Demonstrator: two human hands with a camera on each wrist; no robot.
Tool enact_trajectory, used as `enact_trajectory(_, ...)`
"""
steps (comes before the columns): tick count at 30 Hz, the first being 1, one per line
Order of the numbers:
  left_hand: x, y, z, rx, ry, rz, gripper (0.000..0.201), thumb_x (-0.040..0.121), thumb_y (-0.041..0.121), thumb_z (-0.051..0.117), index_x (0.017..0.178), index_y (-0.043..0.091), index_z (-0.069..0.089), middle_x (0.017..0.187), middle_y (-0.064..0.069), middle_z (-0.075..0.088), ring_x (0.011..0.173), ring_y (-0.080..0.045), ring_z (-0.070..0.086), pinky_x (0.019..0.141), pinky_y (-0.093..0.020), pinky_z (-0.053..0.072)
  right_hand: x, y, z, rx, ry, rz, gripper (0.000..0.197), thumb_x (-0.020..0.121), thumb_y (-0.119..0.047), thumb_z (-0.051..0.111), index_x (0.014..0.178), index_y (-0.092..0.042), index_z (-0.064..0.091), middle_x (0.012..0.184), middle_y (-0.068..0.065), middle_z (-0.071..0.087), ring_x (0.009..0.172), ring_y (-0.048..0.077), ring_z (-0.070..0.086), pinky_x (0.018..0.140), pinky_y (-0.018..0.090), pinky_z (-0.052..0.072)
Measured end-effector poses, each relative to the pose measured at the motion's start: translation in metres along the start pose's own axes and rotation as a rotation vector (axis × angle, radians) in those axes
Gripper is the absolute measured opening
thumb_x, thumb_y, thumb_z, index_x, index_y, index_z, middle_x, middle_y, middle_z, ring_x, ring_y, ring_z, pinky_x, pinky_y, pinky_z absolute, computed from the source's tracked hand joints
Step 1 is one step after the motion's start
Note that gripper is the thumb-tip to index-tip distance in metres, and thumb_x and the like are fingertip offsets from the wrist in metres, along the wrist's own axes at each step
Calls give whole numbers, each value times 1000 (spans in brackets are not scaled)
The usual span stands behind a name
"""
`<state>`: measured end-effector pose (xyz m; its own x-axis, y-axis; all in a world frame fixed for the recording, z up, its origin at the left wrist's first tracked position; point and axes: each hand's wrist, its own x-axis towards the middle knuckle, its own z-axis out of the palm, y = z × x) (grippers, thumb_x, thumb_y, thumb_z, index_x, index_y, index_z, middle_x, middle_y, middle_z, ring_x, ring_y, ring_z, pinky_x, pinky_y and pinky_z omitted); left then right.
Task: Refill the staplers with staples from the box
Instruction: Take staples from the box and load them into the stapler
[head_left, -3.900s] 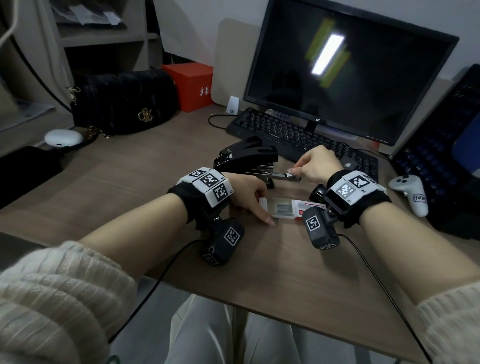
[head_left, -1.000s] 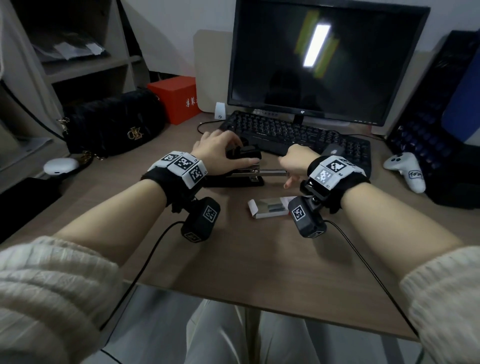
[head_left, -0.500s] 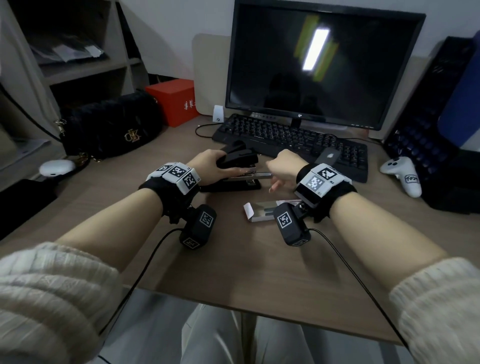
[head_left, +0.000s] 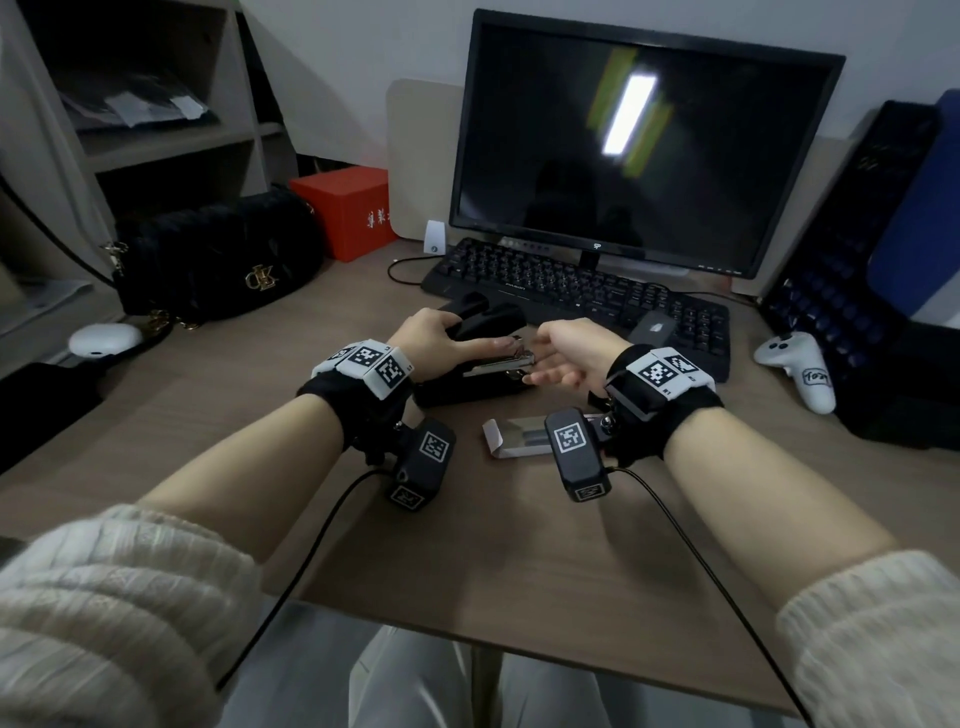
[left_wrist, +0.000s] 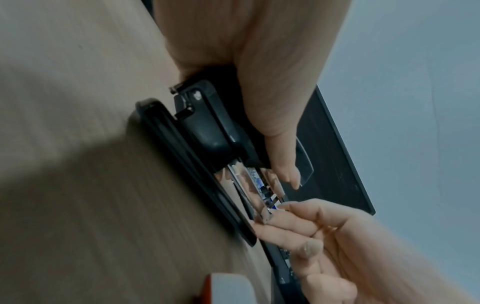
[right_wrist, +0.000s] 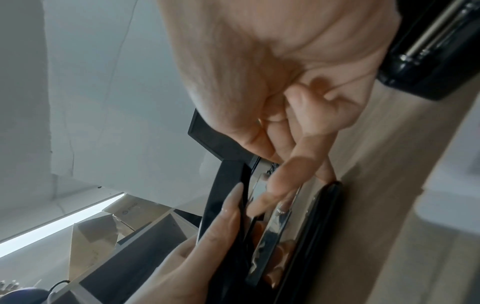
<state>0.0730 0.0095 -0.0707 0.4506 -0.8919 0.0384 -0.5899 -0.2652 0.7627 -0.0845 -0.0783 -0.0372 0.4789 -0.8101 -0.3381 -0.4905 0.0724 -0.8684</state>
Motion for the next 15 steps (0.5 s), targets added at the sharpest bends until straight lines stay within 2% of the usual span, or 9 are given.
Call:
enact_trajectory(4,3,2,5,-31,18,-3,43,71,65,72,77,22,67,72,1,68,65,-12,62,61,-32,51,0,1,2,24,-14,4,29,97,-12,38,81,-6,60,64,7,69,43,15,65,31,15,17)
enact_trajectory(7,6,1,8,-29,32,-13,51,72,66,70,84,16,70,79,-4,72,68,-16,64,69,-37,56,0,2,3,52,-28,15,28,97,-13,38,81,-6,60,55,3,69,42,15,65,31,14,17)
enact_trajectory(11,7,0,8,-37,39,-15,45,73,66,70,80,22,67,79,0,71,68,-13,65,67,-31,54,0,3,3,94,-19,34,25,98,-14,40,85,-4,59,78,8,67,41,13,65,31,14,19)
enact_trajectory(15,8,-2,10,-42,46,-18,45,72,67,69,80,23,66,78,1,71,66,-13,65,66,-30,54,-1,3,3,99,-15,33,28,98,-15,39,82,-5,60,76,7,66,42,14,65,31,14,18)
